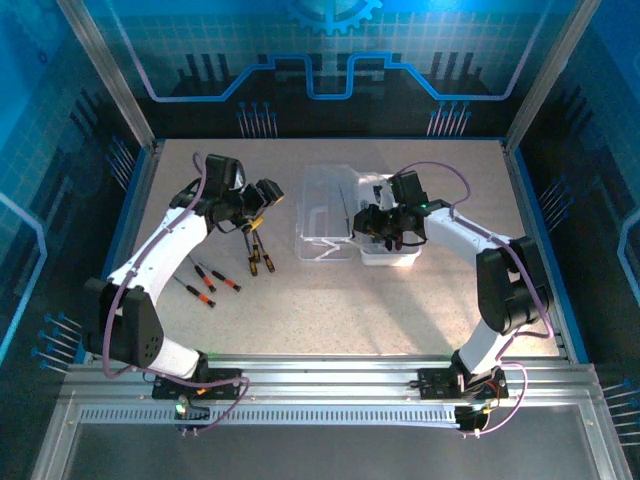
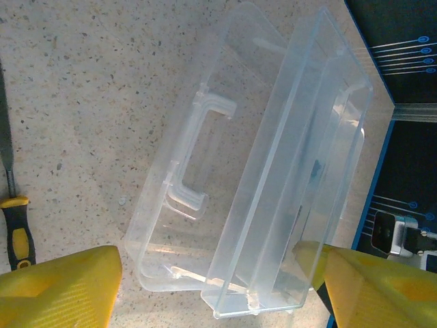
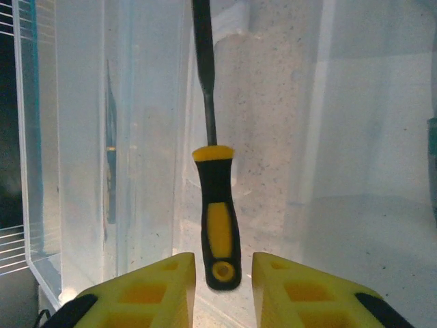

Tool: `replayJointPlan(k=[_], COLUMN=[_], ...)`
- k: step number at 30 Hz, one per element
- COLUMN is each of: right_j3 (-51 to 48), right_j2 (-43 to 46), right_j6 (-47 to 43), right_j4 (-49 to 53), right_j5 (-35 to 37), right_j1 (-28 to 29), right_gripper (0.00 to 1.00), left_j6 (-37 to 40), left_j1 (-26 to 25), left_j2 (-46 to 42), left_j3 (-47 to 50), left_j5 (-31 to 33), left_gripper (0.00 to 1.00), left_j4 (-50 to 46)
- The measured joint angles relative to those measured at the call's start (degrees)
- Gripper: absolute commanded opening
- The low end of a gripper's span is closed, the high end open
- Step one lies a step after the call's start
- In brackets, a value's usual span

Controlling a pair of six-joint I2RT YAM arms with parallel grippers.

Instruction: Pack the tool kit

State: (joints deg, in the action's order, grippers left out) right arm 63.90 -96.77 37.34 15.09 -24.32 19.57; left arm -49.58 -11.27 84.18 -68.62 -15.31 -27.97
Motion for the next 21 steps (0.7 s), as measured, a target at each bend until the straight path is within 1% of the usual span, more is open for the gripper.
replayJointPlan(k=[10, 16, 21], right_j3=[0.0, 0.0, -0.3], right_j2=[1.2, 7.5, 14.1], right_j6=[0.2, -1.0, -2.1], right_j4=[0.0, 2.2, 3.4], right_j5=[-0.1, 2.7, 5.1], right_j1=[0.0, -0.3, -1.1], right_gripper=[0.30, 0.31, 0.31], left_j6=[0.1, 2.4, 7.5], left_j1=[0.0, 0.2, 1.0], left_j2=[0.0, 0.0, 0.9], left_j3=[0.3, 0.4, 0.0], left_j5=[-0.2, 0.9, 4.6], left_gripper=[0.79, 0.76, 0.69], left_j4=[-0.1, -2.3, -8.2])
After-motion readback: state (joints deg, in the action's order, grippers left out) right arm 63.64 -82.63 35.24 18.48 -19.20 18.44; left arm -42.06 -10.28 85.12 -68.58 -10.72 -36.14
